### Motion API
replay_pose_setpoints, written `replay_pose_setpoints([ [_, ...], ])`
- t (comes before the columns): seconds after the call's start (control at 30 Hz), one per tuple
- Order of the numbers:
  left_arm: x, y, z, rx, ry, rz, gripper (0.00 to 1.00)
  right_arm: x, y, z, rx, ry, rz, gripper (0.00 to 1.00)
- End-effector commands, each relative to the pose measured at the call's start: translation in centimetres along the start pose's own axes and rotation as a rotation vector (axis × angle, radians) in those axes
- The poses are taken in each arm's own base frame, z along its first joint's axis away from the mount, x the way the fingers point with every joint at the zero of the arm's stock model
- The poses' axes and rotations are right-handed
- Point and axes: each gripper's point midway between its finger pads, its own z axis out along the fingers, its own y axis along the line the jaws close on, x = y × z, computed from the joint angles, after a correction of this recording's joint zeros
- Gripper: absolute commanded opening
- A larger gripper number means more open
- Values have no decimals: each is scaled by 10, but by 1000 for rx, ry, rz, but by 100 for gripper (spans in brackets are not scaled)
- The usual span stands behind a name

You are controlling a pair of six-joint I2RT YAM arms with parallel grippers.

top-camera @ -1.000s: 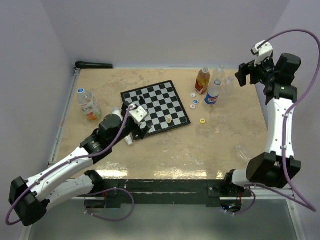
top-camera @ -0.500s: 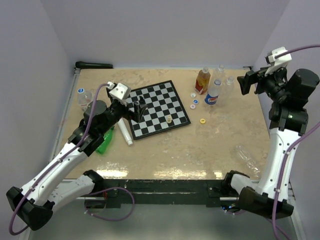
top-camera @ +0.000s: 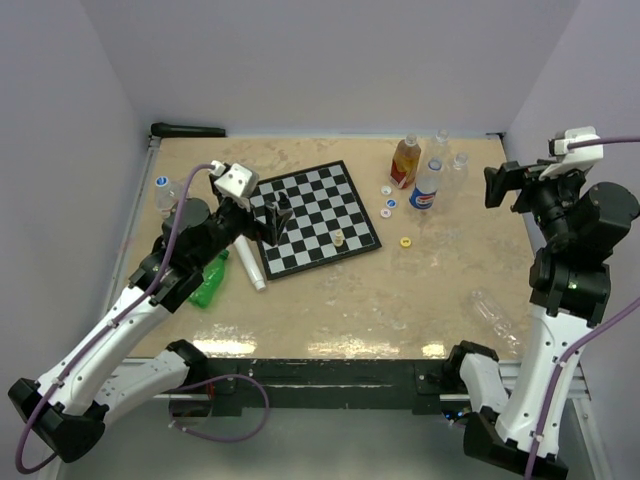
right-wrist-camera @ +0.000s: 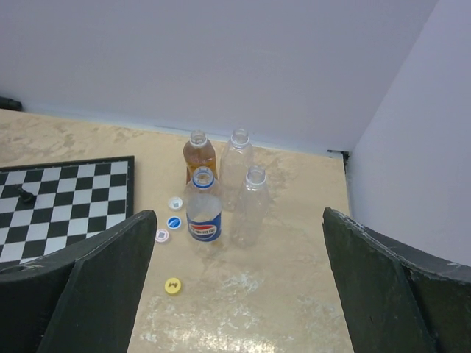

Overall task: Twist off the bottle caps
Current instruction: Reset both arms

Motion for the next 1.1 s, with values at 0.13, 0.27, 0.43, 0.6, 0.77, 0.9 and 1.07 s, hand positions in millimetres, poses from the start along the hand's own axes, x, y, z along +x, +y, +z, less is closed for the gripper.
replay_pose_setpoints([
  [0.13,-25,1,-9,-7,-51,-10,100,10,-11,-3,81,0,26,98],
  [0.27,-23,2,-9,-9,-53,2,100,13,-11,-4,86,-2,24,98],
  [0.43,-14,-4,-2,31,-65,34,100,16,-8,-6,77,-6,32,98],
  [0.6,-2,-1,7,25,-60,58,100,21,-8,-8,84,-4,36,98],
  [0.77,20,4,11,15,-28,115,100,25,-6,-10,83,-3,44,98],
  [0.9,28,9,11,-7,-43,129,100,29,-5,-11,82,2,54,98],
  [1.07,27,10,5,-15,-60,131,100,33,-6,-12,93,11,61,98],
])
